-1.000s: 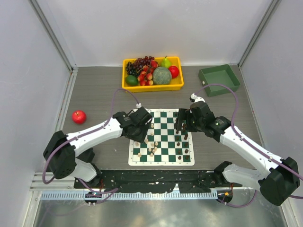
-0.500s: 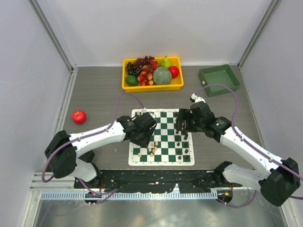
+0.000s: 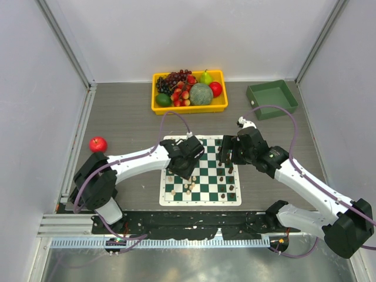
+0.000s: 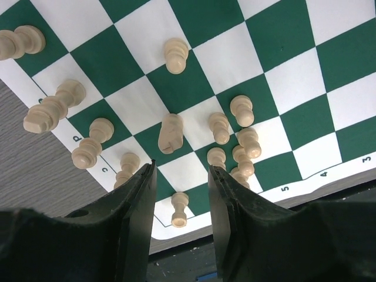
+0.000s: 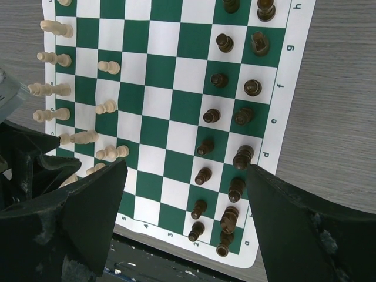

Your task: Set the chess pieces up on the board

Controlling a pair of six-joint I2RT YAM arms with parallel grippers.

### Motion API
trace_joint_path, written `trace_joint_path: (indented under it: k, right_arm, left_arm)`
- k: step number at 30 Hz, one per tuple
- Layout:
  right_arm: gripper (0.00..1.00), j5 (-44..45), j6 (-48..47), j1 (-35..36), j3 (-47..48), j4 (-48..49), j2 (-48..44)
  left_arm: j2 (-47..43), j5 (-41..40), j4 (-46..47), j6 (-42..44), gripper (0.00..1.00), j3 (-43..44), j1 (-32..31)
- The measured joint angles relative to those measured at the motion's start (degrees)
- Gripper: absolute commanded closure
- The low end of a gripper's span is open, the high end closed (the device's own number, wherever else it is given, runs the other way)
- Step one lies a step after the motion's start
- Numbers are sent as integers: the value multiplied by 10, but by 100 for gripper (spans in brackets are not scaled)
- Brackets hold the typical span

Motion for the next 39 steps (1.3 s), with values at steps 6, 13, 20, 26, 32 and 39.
trace_joint_path:
  k: [6, 13, 20, 26, 32, 39]
  right_arm:
    - [12, 0, 0, 0, 0, 0, 0]
    - [12, 0, 0, 0, 0, 0, 0]
    - [12, 0, 0, 0, 0, 0, 0]
    - [11, 0, 0, 0, 0, 0, 0]
    - [12, 0, 0, 0, 0, 0, 0]
    - [11, 0, 0, 0, 0, 0, 0]
  left_arm:
    - [2, 1, 8, 2, 55, 0, 14]
    - [24, 2, 19, 4, 60, 8, 30]
    - [33, 11, 21, 4, 63, 8, 32]
    - [38, 14, 21, 4, 67, 8, 32]
    - [42, 17, 21, 4, 74, 8, 32]
    - [44, 19, 21, 6, 83, 10, 32]
